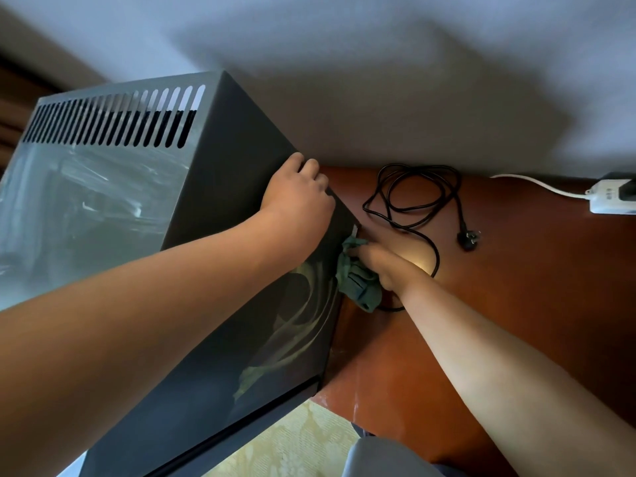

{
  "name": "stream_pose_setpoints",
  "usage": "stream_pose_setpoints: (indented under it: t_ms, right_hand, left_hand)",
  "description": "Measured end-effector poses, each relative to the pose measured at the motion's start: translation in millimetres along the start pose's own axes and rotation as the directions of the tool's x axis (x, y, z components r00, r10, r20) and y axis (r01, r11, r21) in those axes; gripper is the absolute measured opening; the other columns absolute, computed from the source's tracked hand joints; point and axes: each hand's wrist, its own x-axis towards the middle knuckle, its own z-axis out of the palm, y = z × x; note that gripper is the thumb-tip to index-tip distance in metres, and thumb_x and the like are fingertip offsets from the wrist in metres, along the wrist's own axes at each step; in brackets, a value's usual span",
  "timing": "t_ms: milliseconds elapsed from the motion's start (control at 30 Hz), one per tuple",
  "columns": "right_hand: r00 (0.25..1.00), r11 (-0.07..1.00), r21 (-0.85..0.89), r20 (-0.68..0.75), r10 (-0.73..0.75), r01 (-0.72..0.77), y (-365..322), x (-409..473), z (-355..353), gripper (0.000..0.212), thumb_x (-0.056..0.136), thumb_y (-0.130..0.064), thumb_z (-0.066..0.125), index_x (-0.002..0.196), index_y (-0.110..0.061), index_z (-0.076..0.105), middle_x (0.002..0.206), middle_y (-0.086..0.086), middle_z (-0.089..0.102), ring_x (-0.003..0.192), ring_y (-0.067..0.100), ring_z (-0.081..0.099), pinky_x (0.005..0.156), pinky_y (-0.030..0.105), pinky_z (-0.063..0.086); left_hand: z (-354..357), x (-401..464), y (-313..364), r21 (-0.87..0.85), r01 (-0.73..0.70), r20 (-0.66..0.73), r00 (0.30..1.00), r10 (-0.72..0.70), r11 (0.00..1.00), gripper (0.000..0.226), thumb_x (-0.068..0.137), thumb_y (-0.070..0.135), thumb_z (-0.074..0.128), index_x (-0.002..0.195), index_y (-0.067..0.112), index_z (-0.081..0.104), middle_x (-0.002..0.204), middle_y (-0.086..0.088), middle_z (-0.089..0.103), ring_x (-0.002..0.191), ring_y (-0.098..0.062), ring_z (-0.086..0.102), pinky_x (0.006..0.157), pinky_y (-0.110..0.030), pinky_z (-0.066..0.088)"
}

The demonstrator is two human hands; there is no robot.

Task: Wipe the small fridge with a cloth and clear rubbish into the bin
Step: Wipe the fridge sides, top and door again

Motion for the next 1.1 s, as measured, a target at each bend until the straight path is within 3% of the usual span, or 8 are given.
stream_pose_setpoints:
  t_ms: [267,400,500,600,700,833,1000,1100]
  right_hand:
    - [0.982,0.968,0.169,-0.077,-0.175,0.185,-34,8,-8,0.023,0.100,-0.017,0.058,0.122,-0.021,0.063,0.100,0.009,0.073,0.084,0.025,0.070,0.066,0.031,0.055]
    - [0.990,0.991,-0.003,-0.042,-0.132,0.132,-4,9,-2,0.032,0.099,-0.018,0.055,0.131,-0.014,0.060,0.112,0.006,0.070,0.096,0.023,0.067,0.086,0.039,0.057]
    - [0.997,0.973,-0.223,0.049,-0.052,0.062,25,-6,9,0.037,0.099,-0.016,0.054,0.134,-0.004,0.058,0.121,0.014,0.064,0.099,0.025,0.061,0.084,0.034,0.051]
    - [0.993,0.994,-0.095,0.112,-0.033,0.044,28,-27,17,0.030,0.099,-0.017,0.059,0.126,-0.006,0.063,0.112,0.016,0.070,0.097,0.030,0.067,0.090,0.040,0.053]
    - [0.973,0.982,0.014,0.133,-0.190,0.190,2,-41,11,0.020,0.098,-0.014,0.059,0.117,-0.015,0.066,0.107,0.013,0.074,0.097,0.028,0.071,0.089,0.042,0.057]
    - [0.934,0.934,0.088,0.064,-0.353,0.347,-14,-49,16,0.032,0.095,-0.017,0.059,0.125,-0.026,0.065,0.111,0.005,0.075,0.102,0.025,0.072,0.088,0.044,0.058]
    - [0.973,0.977,0.012,0.095,-0.211,0.211,23,-58,31,0.038,0.095,-0.011,0.059,0.133,-0.016,0.059,0.116,0.013,0.071,0.105,0.031,0.069,0.094,0.046,0.056]
    - [0.958,0.963,-0.029,0.113,-0.263,0.267,11,-78,38,0.037,0.091,-0.015,0.063,0.128,-0.021,0.065,0.115,0.008,0.073,0.105,0.028,0.069,0.096,0.048,0.055]
  left_hand:
    - [1,6,5,-0.011,0.011,0.003,1.000,-0.011,1.000,0.045,0.103,0.036,0.045,0.146,0.024,0.046,0.149,-0.009,0.042,0.143,-0.033,0.028,0.122,-0.046,0.016]
    - [7,1,5,-0.032,0.012,-0.019,1.000,-0.013,0.999,0.045,0.103,0.036,0.043,0.147,0.026,0.047,0.149,-0.008,0.043,0.144,-0.032,0.028,0.122,-0.046,0.016]
    - [9,-5,6,-0.047,0.006,-0.031,0.999,-0.007,0.999,0.042,0.103,0.033,0.041,0.144,0.026,0.050,0.144,-0.008,0.046,0.141,-0.031,0.032,0.122,-0.046,0.017]
    - [6,-15,6,-0.056,0.014,-0.029,0.999,-0.015,0.998,0.041,0.104,0.031,0.039,0.143,0.025,0.050,0.145,-0.009,0.045,0.141,-0.032,0.032,0.122,-0.046,0.016]
    - [3,-25,3,-0.060,0.037,-0.042,0.998,-0.040,0.998,0.041,0.104,0.031,0.040,0.143,0.024,0.049,0.147,-0.010,0.044,0.142,-0.032,0.031,0.122,-0.046,0.015]
    - [6,-39,0,-0.049,0.068,-0.051,0.996,-0.070,0.996,0.043,0.105,0.033,0.039,0.146,0.023,0.048,0.153,-0.010,0.039,0.147,-0.032,0.025,0.123,-0.047,0.014]
    - [13,-66,8,-0.061,0.093,-0.042,0.995,-0.095,0.994,0.045,0.104,0.035,0.042,0.146,0.021,0.048,0.159,-0.012,0.033,0.151,-0.033,0.017,0.125,-0.049,0.010]
    - [15,-81,6,-0.083,0.113,-0.052,0.992,-0.118,0.990,0.047,0.104,0.036,0.043,0.148,0.020,0.046,0.162,-0.012,0.028,0.153,-0.033,0.014,0.125,-0.048,0.008]
